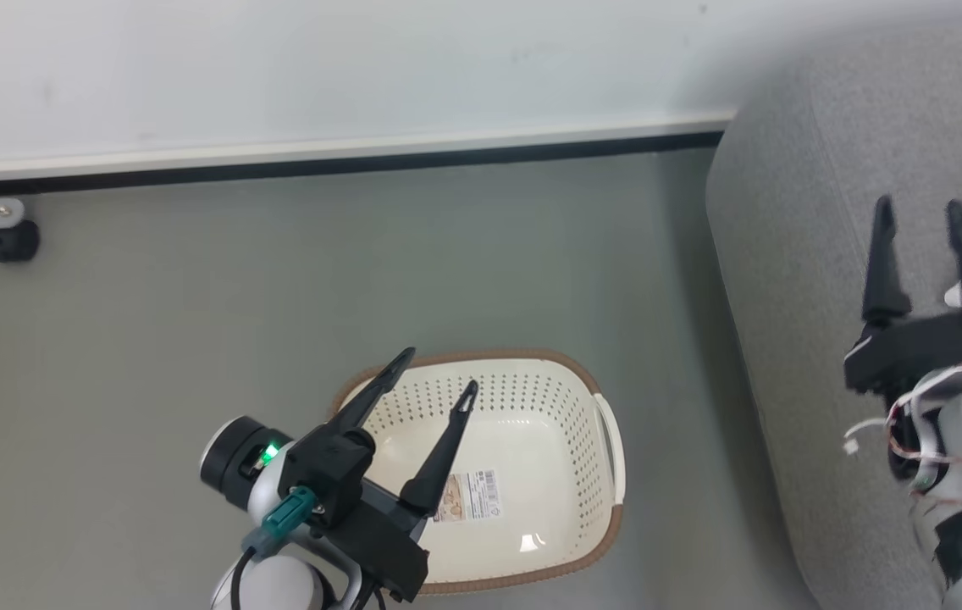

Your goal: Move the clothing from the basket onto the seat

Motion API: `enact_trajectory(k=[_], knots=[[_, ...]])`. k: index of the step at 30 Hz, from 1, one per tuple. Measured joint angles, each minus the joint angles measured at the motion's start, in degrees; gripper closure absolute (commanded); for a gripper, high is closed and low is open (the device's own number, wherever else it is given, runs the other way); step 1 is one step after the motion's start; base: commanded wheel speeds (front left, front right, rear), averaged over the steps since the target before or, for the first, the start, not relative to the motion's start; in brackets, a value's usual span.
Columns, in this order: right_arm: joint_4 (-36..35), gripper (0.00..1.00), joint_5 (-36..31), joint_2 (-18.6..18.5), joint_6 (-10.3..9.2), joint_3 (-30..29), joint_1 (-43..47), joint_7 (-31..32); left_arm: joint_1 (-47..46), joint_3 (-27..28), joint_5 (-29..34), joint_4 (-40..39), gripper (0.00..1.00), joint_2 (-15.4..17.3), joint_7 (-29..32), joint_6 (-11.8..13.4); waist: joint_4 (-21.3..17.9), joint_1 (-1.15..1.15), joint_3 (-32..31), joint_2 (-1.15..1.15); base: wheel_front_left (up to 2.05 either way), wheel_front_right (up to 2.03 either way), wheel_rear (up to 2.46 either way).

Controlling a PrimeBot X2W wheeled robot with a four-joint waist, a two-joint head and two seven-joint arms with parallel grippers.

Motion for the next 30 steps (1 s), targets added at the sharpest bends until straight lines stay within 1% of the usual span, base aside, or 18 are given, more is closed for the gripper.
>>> enact_trajectory(k=[6, 10, 13, 15, 18, 25, 30], knots=[[-4.1, 0.00, -0.5, 1.6, -0.30, 1.2, 5.5, 0.0, 2.3, 2.2, -1.2, 1.4, 0.00, 0.0, -0.9, 2.0, 1.7, 0.00, -3.0, 0.00, 0.00, 0.00, 0.00], [-5.7, 0.00, -0.5, 1.6, -0.36, 1.3, 8.0, 0.0, 3.5, 3.4, -2.6, 2.1, 0.00, 0.1, -1.0, 2.6, 2.3, 0.00, -4.4, 0.00, 0.00, 0.00, 0.00], [-7.3, 0.00, -0.5, 1.8, -0.45, 1.6, 10.7, 0.0, 4.5, 4.9, -3.1, 2.6, 0.00, 0.3, -1.4, 3.6, 3.0, 0.00, -5.8, 0.00, 0.00, 0.00, 0.00], [-8.5, 0.00, -0.5, 2.2, -0.88, 1.8, 12.4, 0.0, 5.2, 5.8, -3.6, 2.9, 0.00, 0.6, -1.5, 4.1, 3.3, 0.00, -6.6, 0.00, 0.00, 0.00, 0.00], [-10.2, 0.00, -0.5, 2.3, -0.98, 1.8, 14.9, 0.0, 6.5, 7.4, -3.9, 3.4, 0.00, 0.9, -1.5, 4.6, 3.7, 0.00, -7.9, 0.00, 0.00, 0.00, 0.00], [-13.8, 0.00, -0.6, 2.8, -1.89, 1.6, 20.9, 0.6, 9.2, 10.2, -5.5, 3.9, 0.00, 1.2, -2.0, 5.6, 4.4, 0.00, -10.4, 0.00, 0.00, 0.00, 0.00], [-16.3, 0.00, -0.6, 3.1, -2.19, 1.5, 23.4, 1.7, 10.8, 11.9, -6.0, 3.9, 0.00, 1.7, -2.2, 5.8, 4.6, 0.01, -11.6, 0.00, 0.00, 0.00, 0.00]])
